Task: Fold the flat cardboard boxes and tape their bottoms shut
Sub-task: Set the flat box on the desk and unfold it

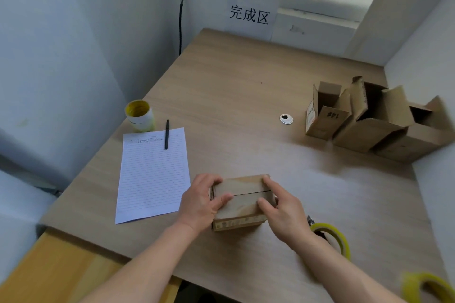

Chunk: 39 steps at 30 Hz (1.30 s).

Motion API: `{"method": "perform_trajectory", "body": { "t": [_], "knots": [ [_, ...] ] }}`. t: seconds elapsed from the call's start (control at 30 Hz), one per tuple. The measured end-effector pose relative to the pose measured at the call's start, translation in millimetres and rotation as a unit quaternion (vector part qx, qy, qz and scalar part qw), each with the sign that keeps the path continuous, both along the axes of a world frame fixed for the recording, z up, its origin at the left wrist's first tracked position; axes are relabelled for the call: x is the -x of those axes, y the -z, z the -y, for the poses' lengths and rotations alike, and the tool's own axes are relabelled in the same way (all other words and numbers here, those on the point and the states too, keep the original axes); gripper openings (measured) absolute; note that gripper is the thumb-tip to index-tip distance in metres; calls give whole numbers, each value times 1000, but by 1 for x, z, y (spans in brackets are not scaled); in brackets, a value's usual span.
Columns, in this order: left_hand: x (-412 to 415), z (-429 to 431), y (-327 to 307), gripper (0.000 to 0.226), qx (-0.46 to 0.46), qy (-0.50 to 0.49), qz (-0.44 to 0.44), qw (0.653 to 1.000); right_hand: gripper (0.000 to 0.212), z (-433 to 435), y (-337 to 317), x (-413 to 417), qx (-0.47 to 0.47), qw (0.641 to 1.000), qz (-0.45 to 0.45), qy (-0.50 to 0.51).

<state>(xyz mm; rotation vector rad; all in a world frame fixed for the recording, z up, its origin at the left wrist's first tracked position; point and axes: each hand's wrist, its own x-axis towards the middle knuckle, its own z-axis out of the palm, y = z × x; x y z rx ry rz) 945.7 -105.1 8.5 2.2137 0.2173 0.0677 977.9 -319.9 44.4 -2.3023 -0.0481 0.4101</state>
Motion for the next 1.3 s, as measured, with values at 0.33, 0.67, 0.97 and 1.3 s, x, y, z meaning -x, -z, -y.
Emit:
{"method": "perform_trajectory", "body": {
  "t": [0.33,0.67,0.97,1.3],
  "knots": [
    [-12,27,6,19,118,-152,-26,981,19,10,24,1,-89,993,53,64],
    [-37,49,8,20,182,-141,-20,973,6,31,37,-2,-77,984,109,115],
    [-36,76,0,26,-212,50,124,968,10,35,39,-21,-58,987,108,99],
    [-46,74,15,13,-222,79,172,956,21,107,20,-24,-54,991,76,100]
  ]
}}
